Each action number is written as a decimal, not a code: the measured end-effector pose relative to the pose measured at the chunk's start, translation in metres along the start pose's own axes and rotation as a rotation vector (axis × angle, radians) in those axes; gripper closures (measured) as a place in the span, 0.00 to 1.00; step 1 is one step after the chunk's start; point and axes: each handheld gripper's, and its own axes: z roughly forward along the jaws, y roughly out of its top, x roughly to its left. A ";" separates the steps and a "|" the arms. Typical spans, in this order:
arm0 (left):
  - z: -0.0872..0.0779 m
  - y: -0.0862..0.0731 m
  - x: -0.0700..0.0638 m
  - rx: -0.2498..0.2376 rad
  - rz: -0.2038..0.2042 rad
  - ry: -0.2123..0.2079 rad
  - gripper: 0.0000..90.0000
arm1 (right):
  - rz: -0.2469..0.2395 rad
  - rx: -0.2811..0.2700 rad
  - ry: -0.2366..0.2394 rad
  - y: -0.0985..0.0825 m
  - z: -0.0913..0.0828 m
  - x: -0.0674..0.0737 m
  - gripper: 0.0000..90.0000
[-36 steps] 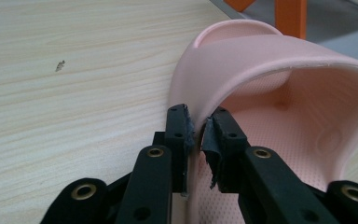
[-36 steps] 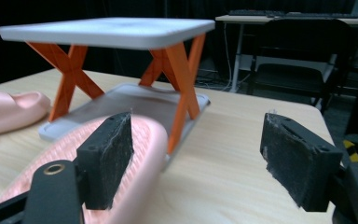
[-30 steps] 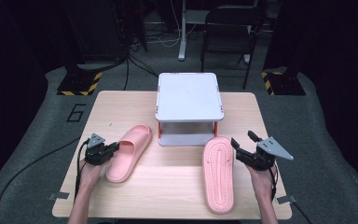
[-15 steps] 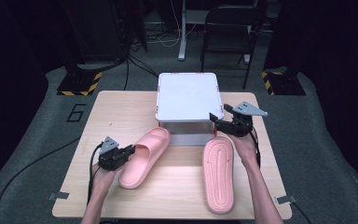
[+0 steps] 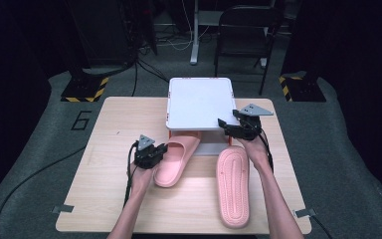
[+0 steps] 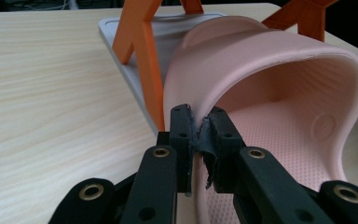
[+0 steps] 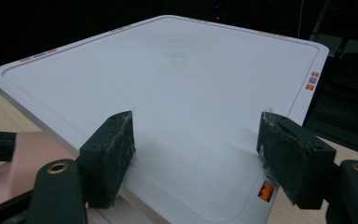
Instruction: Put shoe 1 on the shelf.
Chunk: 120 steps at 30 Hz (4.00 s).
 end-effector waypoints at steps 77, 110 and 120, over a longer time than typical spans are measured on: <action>0.011 -0.027 -0.027 0.024 0.337 -0.249 0.34 | 0.012 0.018 -0.015 0.002 0.001 0.004 0.28; 0.008 -0.012 -0.019 -0.070 0.095 -0.151 0.30 | 0.019 -0.004 -0.003 0.001 -0.002 0.003 0.23; -0.060 -0.026 0.016 -0.108 0.134 -0.155 0.22 | -0.029 -0.069 -0.070 -0.009 -0.047 0.012 0.18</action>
